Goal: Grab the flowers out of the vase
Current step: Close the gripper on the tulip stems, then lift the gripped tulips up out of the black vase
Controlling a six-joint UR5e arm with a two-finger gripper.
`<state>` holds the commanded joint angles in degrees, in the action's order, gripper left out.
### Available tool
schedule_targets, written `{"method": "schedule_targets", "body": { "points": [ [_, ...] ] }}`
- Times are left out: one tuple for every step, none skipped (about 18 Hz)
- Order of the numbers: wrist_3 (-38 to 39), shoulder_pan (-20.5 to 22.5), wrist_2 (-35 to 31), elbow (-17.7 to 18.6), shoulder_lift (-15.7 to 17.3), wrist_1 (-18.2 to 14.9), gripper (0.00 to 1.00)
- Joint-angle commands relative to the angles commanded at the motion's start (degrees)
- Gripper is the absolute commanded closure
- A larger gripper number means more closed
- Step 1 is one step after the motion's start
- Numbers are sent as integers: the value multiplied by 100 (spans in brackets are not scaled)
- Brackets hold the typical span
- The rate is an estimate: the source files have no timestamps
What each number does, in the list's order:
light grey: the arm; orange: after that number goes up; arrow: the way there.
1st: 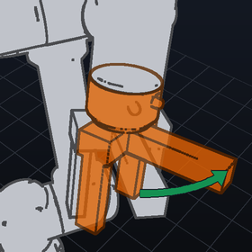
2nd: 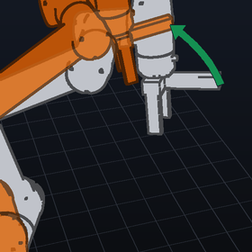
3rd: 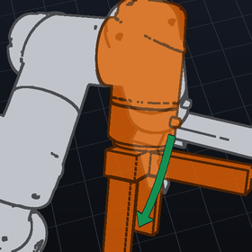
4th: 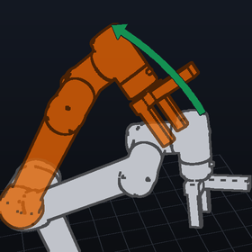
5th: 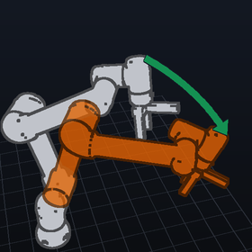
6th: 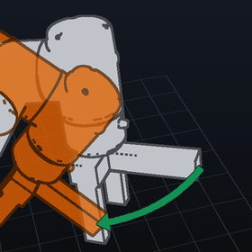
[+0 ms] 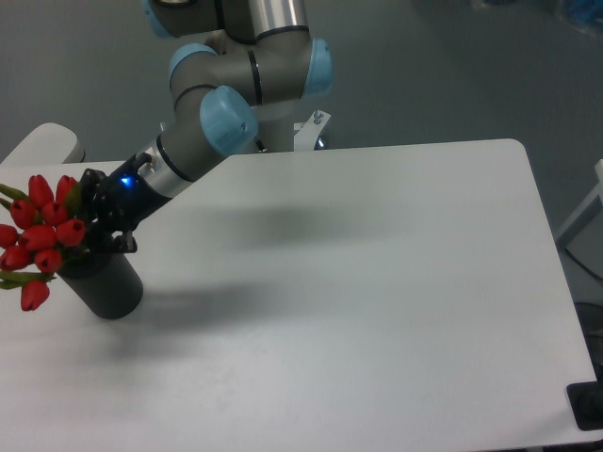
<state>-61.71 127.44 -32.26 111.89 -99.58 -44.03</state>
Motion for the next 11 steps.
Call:
{"method": "schedule_targets", "body": {
  "points": [
    [106, 17, 53, -9, 18, 0, 68],
    [168, 26, 79, -18, 70, 0, 69],
    [212, 44, 88, -44, 140, 0, 70],
    [299, 53, 89, -70, 202, 0, 70],
    [422, 53, 89, -79, 272, 0, 70],
    [519, 62, 97, -105, 316, 0, 70],
    [581, 70, 115, -149, 343, 0, 70],
    [642, 70, 184, -210, 352, 0, 70],
    [765, 79, 272, -272, 369, 0, 71],
    [879, 97, 334, -342, 387, 0, 72],
    [1002, 105, 361, -421, 396, 0, 72]
  ]
}}
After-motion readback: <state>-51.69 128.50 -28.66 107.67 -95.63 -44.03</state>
